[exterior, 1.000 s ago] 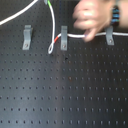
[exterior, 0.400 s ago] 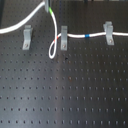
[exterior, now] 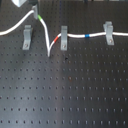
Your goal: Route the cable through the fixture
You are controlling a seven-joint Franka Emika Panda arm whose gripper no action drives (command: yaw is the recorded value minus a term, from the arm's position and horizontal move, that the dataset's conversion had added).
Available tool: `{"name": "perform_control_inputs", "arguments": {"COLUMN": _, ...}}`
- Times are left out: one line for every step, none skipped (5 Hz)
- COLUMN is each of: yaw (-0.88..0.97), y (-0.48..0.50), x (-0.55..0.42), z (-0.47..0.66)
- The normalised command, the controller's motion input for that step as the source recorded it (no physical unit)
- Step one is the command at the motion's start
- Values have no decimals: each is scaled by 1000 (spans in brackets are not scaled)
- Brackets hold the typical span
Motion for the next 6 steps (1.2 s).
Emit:
{"name": "perform_control_inputs", "arguments": {"yaw": -494, "y": -14, "x": -629, "z": 266}}
{"name": "perform_control_inputs", "arguments": {"yaw": -603, "y": 85, "x": -392, "z": 168}}
{"name": "perform_control_inputs", "arguments": {"yaw": -740, "y": 128, "x": -203, "z": 111}}
{"name": "perform_control_inputs", "arguments": {"yaw": -820, "y": 178, "x": 19, "z": 82}}
{"name": "perform_control_inputs", "arguments": {"yaw": -717, "y": 309, "x": 50, "z": 118}}
{"name": "perform_control_inputs", "arguments": {"yaw": -500, "y": 507, "x": -45, "z": 234}}
